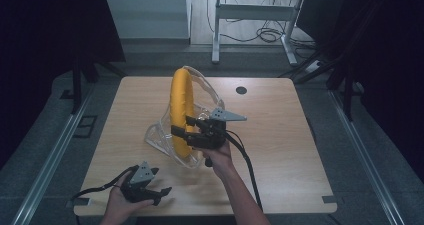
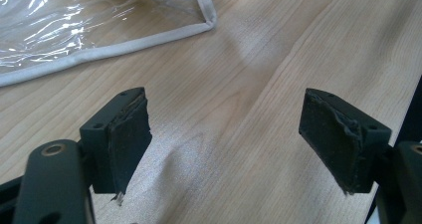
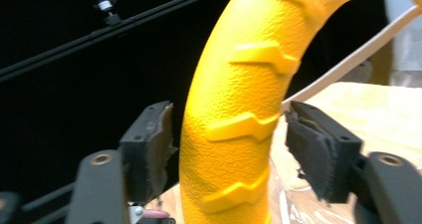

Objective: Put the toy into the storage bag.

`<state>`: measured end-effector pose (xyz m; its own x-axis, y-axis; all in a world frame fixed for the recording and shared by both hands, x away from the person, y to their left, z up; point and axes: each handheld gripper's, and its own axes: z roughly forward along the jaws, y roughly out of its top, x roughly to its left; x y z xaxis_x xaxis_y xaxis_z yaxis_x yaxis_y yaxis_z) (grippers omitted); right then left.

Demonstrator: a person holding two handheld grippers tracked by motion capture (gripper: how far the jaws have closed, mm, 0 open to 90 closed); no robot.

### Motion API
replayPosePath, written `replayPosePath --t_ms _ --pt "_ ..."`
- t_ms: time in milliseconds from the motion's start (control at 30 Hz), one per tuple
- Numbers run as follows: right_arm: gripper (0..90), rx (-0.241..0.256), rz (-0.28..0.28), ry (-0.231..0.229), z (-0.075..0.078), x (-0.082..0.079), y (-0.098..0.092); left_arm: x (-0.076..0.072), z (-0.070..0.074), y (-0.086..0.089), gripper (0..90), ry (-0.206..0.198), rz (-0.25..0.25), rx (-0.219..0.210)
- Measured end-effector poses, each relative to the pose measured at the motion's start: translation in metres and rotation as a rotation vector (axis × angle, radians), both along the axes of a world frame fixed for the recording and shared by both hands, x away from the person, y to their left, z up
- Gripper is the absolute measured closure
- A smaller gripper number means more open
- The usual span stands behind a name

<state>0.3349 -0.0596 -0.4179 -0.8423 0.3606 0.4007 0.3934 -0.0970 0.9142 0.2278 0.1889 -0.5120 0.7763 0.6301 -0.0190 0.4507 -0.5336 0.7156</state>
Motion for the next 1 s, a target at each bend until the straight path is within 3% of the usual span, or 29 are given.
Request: replayPosePath --t_ms 267,567,1000 --pt "30.6 -0.033 -0.041 -0.055 0.007 -0.008 -0.010 0.000 0.000 0.000 20.0 0.002 0.000 0.001" --pt "32.1 -0.056 -0.071 -0.076 0.008 -0.011 -0.032 0.001 0.000 0.000 20.0 0.000 0.004 0.001" --pt "36.4 -0.142 -0.135 -0.102 -0.001 -0.014 -0.075 0.002 0.002 0.001 20.0 -0.003 0.012 0.003"
